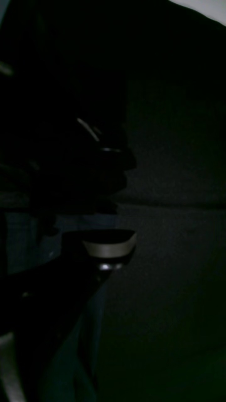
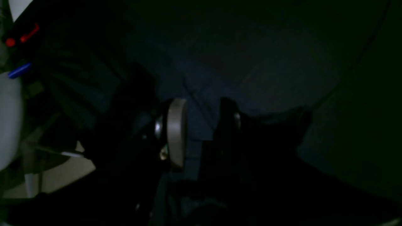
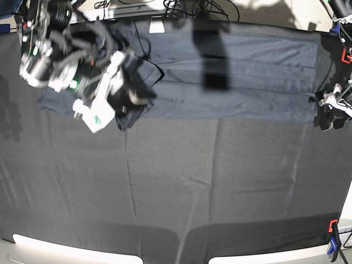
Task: Layout the t-shirt on the table in an organized manner, then fold the t-shirt properly
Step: 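Grasp the shirt end with the right gripper and fold it inward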
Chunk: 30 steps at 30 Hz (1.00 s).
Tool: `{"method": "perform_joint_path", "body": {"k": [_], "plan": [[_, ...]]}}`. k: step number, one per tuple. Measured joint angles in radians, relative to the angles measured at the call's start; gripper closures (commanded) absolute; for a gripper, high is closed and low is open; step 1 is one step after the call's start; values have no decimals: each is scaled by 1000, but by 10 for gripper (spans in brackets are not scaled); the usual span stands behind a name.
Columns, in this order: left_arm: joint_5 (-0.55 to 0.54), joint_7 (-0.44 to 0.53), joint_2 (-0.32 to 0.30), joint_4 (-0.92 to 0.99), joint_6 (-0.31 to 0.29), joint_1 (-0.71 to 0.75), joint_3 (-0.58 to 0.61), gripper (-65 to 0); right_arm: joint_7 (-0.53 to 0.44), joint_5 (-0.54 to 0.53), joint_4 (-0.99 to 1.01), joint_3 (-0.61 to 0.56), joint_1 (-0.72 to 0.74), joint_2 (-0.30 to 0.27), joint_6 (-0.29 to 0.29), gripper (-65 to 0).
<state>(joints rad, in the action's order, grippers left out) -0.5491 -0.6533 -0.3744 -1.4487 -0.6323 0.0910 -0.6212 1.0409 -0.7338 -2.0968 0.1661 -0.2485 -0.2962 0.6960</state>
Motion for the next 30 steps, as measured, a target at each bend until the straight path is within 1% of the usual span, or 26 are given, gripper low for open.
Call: {"method": "perform_joint_path", "body": {"k": [1,3,4,6,9,12,13,14,16,17,19,21,26,28,30], "plan": [[0,0,0,0,0,0,0,-281,0,20,0,0,5,0,-1,-177],[0,0,0,0,0,0,0,-281,0,114,-3,-1,5,0,-66,-177],[0,0,0,0,0,0,0,-281,3,171,-3,-1,5,0,-80,-177],[0,0,0,0,0,0,0,-281,6,229,-3,0,5,0,-87,-178],[0,0,0,0,0,0,0,-281,4,240,-3,0,5,0,-87,-178],[0,0,0,0,0,0,0,-281,-36,240,-3,0,5,0,-87,-178],[0,0,0,0,0,0,0,-281,-63,248,-3,0,5,0,-87,-194],[0,0,0,0,0,0,0,-281,-92,268,-3,0,5,1,-87,-222],[0,0,0,0,0,0,0,-281,-91,328,-3,0,16,9,-87,-278],[0,0,0,0,0,0,0,-281,-84,360,-3,0,22,17,-99,-294],[0,0,0,0,0,0,0,-281,-87,369,2,0,27,28,-163,-297],[0,0,0,0,0,0,0,-281,-79,363,13,0,27,31,-178,-297],[0,0,0,0,0,0,0,-281,-53,376,85,0,27,31,-281,-297],[0,0,0,0,0,0,0,-281,-53,372,120,0,29,31,-286,-297],[0,0,0,0,0,0,0,-281,-52,346,150,0,39,31,-286,-297]]}}
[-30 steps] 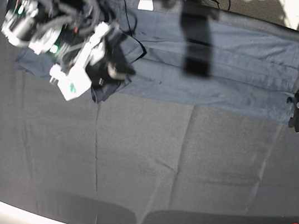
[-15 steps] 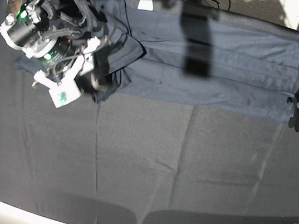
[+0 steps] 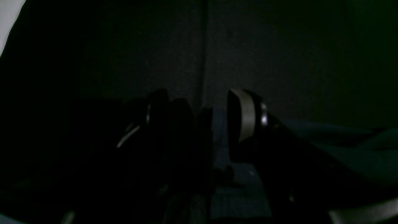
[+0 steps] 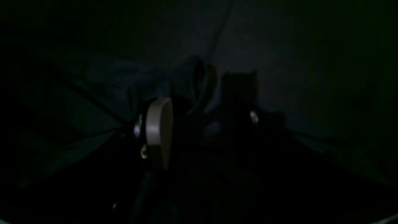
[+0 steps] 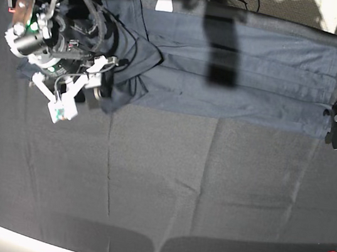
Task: Layout the t-shirt on the table in an organized manner, then fold the t-shirt properly
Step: 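Grasp the shirt end with the right gripper and fold it inward, then press and straighten the folded end with the right gripper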
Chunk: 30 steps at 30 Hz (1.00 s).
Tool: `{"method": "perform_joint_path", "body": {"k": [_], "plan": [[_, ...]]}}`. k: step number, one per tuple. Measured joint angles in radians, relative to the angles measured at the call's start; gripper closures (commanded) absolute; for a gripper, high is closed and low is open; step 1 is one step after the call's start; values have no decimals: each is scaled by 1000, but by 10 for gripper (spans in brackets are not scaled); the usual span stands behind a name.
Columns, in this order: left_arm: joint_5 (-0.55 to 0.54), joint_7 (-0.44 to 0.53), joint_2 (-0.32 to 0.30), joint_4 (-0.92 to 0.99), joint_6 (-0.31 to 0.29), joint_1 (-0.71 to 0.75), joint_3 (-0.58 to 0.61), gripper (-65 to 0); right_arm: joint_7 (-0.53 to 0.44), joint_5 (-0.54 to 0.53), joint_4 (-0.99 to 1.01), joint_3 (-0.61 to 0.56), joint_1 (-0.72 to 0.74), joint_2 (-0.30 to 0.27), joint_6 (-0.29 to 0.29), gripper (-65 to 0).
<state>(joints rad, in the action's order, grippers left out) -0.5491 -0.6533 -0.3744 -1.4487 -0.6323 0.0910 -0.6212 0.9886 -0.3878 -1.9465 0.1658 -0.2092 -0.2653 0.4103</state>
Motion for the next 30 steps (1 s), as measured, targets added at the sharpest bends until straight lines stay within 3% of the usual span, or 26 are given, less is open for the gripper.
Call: {"method": "perform_joint_path", "body": {"k": [7,9,12,14,18,23,25,28,30], "plan": [[0,-1,0,0,0,0,0,-281,52,-40,83,0,54,29,-1,-281],[0,-1,0,0,0,1,0,-281,62,-55,92,0,46,55,-2,-210],[0,-1,0,0,0,1,0,-281,64,-56,93,0,49,94,0,-55],[0,-1,0,0,0,1,0,-281,64,-56,93,0,53,114,51,0],[0,-1,0,0,0,1,0,-281,40,-118,82,0,51,149,167,0],[0,-1,0,0,0,1,0,-281,-27,-227,70,0,55,209,191,-3],[0,-1,0,0,0,1,0,-281,-18,-219,70,-3,56,230,196,-68],[0,-1,0,0,0,1,0,-281,-2,-216,70,-40,57,229,204,-216],[0,-1,0,0,0,1,0,-281,8,-216,70,-74,57,222,231,-255]]}}
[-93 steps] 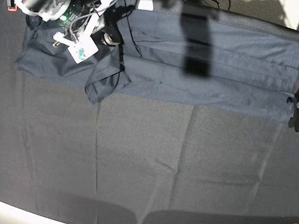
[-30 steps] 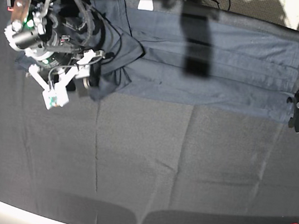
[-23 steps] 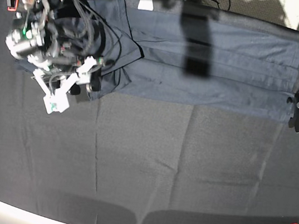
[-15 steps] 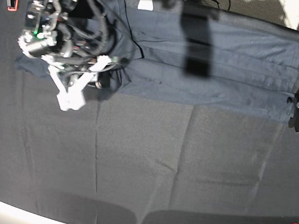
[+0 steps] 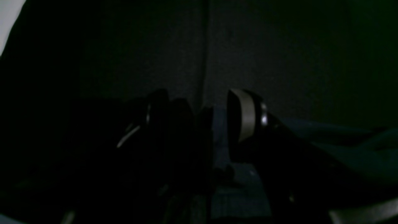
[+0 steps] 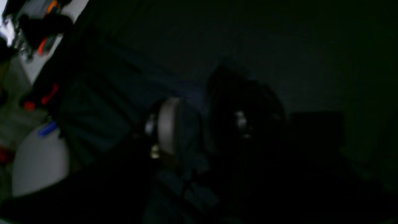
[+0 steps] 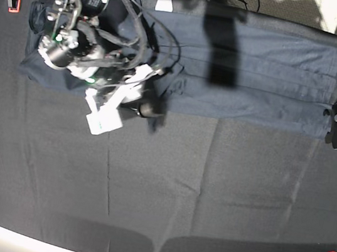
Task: Layout the t-shirt on the table in an organized manner, then fold the t-shirt properly
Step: 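Press and straighten the folded end with the right gripper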
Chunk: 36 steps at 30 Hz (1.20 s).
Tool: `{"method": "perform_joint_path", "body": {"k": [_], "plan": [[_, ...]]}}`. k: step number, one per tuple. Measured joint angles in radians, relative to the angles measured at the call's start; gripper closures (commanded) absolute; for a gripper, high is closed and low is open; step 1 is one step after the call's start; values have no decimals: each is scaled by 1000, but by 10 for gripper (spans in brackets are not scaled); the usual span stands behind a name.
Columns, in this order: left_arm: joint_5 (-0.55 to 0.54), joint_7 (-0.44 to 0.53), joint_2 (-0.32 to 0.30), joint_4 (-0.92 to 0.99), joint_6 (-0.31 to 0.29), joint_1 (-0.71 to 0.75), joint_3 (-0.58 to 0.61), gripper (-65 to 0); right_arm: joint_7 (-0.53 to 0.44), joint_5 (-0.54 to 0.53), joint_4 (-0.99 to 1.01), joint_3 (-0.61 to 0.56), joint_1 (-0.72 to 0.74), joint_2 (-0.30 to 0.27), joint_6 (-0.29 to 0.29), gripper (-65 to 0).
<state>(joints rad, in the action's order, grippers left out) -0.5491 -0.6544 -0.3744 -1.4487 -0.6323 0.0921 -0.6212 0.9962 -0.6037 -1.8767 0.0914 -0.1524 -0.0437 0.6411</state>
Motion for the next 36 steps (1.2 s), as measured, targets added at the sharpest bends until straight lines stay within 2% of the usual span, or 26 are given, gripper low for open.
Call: {"method": "perform_joint_path", "body": {"k": [3,7,17,20,23,25,28,36], "plan": [[0,-2,0,0,0,0,0,-281,47,-18,0,-53,0,-2,11,-255],[0,-2,0,0,0,0,0,-281,71,-131,0,-108,0,-3,37,-255],[0,-2,0,0,0,0,0,-281,72,-167,0,-50,76,-3,38,-254],[0,-2,0,0,0,0,0,-281,72,-97,0,7,99,-1,40,-254],[0,-2,0,0,0,0,0,-281,72,34,-1,42,105,-4,40,-254],[0,-2,0,0,0,0,0,-281,110,30,-1,41,94,-6,41,-254],[0,-2,0,0,0,0,0,-281,117,21,-1,5,58,-6,41,-254],[0,-2,0,0,0,1,0,-281,111,106,-1,-144,-53,-6,42,-254]]}}
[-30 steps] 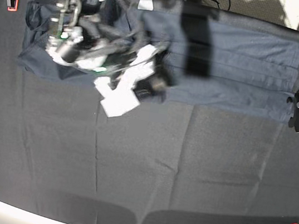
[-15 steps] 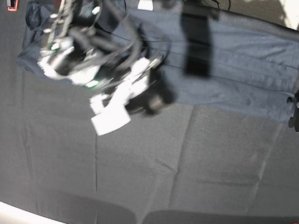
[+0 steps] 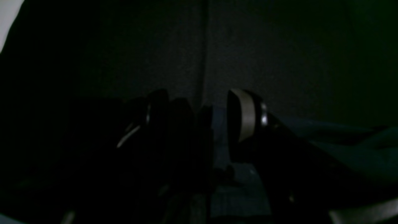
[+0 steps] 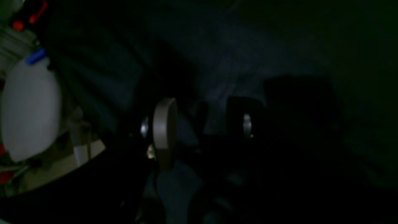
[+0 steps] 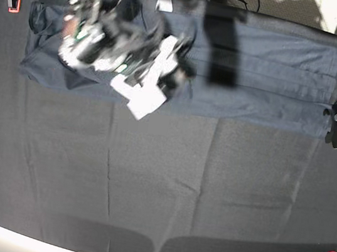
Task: Layout the t-shirt on the table in an organized manner, then fold the t-shirt properly
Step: 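Press and straighten the folded end with the right gripper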
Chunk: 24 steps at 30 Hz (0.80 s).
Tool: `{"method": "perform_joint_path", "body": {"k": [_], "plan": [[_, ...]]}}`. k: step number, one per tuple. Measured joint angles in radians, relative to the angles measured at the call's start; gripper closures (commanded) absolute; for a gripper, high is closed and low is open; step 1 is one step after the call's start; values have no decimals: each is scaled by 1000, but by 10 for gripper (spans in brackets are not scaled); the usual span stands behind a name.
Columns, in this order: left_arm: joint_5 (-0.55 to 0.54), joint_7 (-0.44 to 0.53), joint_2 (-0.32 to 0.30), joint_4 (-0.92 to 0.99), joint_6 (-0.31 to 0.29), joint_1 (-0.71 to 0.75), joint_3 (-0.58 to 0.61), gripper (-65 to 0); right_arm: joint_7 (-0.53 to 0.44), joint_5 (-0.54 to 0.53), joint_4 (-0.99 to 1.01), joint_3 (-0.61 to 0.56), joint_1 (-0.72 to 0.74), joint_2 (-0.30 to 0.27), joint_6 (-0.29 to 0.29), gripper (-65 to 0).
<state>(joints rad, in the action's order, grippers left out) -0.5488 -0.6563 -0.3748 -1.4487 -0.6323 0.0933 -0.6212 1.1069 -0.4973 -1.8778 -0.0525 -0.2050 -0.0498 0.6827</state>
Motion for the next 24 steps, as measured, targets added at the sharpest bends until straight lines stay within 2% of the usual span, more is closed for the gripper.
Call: {"method": "perform_joint_path", "body": {"k": [9,14,19,24], "plan": [[0,-8,0,0,0,0,0,-282,-44,-39,-1,-32,3,0,0,-254],[1,-109,0,0,0,0,0,-282,-44,-32,-38,-18,9,0,0,-254],[0,-130,-2,0,0,1,0,-282,-44,8,-68,80,43,0,1,-254],[-13,-168,-2,0,0,11,0,-282,-52,40,-68,254,101,-14,2,-254]]}}
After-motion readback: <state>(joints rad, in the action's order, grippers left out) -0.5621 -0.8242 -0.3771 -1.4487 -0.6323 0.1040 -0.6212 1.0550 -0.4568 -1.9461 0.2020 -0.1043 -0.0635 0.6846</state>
